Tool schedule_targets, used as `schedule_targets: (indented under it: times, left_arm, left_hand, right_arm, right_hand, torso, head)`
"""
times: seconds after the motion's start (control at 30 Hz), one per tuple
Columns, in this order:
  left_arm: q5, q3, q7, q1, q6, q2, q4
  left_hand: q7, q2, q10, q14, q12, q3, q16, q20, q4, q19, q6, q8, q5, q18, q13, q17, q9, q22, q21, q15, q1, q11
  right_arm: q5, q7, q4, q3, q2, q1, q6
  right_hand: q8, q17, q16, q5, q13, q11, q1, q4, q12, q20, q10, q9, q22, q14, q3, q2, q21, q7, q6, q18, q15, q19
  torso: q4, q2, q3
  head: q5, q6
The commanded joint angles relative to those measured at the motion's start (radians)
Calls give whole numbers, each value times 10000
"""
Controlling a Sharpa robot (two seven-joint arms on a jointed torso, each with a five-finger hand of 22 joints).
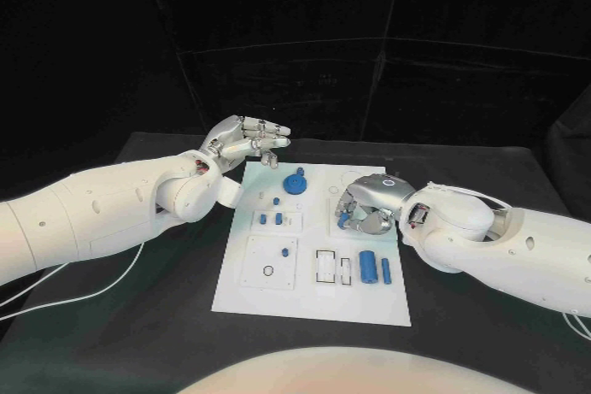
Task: Assemble the parts on the task board
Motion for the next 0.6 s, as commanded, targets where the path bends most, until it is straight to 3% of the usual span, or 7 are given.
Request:
schedule_targets:
  times: [0.03, 0.37, 0.6]
  left_arm:
    - [51, 8, 39, 15, 105, 4, -12]
    - [51, 7, 87, 13, 57, 10, -37]
    - [51, 7, 102, 13, 41, 19, -38]
  left_hand:
    - [-9, 70, -51, -49, 37, -57, -52, 32, -24, -49, -68, 37, -16, 126, -10, -10, -11, -10, -64, 14, 0, 5]
    - [-12, 84, -52, -55, 49, -55, -51, 32, -32, -50, -68, 47, -15, 128, -9, -17, -8, -16, -71, 13, 21, 2]
    - [-12, 84, -52, -55, 49, -55, -51, 32, -32, -50, -68, 47, -15, 128, -9, -17, -8, -16, -71, 13, 21, 2]
  right_arm:
    - [390, 69, 258, 15, -163, 27, -1026]
    - [1786, -8, 1127, 34, -648, 47, -1003]
    - [1950, 203, 1339, 31, -154, 49, -894]
  right_hand:
    - [16, 0, 59, -41, 3, 19, -178, 81, -80, -8, 94, 8, 21, 244, 58, 1, 60, -3, 77, -134, -53, 91]
    - [-2, 6, 74, -21, 1, 17, -236, 115, -135, -14, 112, 2, 37, 245, 94, -1, 75, 1, 79, -135, -55, 92]
    - [-17, -14, 68, 34, -1, 19, -212, 78, -181, -20, 118, -2, 26, 239, 138, -27, 75, 10, 78, -133, -57, 83]
  torso:
    - [-8, -12, -4]
    - [-10, 9, 2]
    - [5, 8, -15]
  head:
    - [-8, 8]
    - [4, 9]
    - [50, -44]
